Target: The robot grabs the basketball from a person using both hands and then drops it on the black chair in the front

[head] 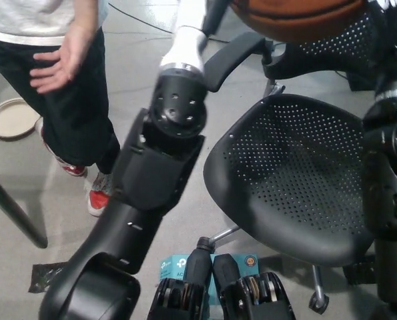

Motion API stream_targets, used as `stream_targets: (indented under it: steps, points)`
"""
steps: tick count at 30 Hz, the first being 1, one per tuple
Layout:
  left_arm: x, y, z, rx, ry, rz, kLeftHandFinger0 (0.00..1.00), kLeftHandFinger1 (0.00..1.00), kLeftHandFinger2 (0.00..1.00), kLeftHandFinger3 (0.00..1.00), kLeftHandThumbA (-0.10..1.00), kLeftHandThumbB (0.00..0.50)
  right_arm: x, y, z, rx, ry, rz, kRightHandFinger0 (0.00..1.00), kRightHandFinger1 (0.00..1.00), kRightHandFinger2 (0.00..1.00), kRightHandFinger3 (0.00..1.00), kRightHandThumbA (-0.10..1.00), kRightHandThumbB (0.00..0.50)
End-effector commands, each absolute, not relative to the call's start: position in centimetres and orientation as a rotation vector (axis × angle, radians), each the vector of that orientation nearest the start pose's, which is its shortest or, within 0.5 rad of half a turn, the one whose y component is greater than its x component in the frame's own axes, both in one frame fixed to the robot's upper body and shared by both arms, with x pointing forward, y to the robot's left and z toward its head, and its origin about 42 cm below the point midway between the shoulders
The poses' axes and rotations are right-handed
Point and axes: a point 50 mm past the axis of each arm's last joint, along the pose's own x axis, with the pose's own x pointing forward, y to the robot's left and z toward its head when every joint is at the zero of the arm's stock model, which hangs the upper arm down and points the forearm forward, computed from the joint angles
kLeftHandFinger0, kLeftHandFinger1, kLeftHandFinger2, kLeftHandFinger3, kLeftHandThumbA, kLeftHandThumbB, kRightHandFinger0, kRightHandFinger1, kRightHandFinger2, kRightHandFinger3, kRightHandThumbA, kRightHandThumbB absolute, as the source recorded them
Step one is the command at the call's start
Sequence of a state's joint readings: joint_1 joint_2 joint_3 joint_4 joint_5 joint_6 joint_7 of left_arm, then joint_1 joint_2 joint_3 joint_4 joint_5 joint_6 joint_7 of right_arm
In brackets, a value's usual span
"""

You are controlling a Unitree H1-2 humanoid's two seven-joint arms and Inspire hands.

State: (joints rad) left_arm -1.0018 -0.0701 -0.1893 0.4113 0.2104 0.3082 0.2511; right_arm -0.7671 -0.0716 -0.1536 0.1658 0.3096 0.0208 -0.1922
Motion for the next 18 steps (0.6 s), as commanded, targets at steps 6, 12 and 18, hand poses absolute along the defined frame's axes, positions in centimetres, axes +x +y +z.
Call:
stream_targets:
  steps: [6, 12, 18]
  points:
    - [47.8, -5.9, 39.6, 0.312, -0.476, -0.396, 1.0, 1.0, 1.0, 1.0, 1.0, 0.146, 47.8, -17.2, 36.8, 0.381, -0.555, 0.135, 1.0, 1.0, 1.0, 1.0, 1.0, 0.248]
    - [49.7, -7.7, 38.0, 0.279, -0.389, -0.449, 1.0, 1.0, 1.0, 1.0, 1.0, 0.141, 49.3, -19.3, 35.0, 0.381, -0.475, 0.064, 1.0, 1.0, 1.0, 1.0, 1.0, 0.224]
    - [50.9, -8.0, 36.0, 0.317, -0.296, -0.466, 1.0, 1.0, 1.0, 1.0, 1.0, 0.165, 50.6, -19.4, 32.8, 0.487, -0.396, 0.039, 1.0, 1.0, 1.0, 1.0, 1.0, 0.217]
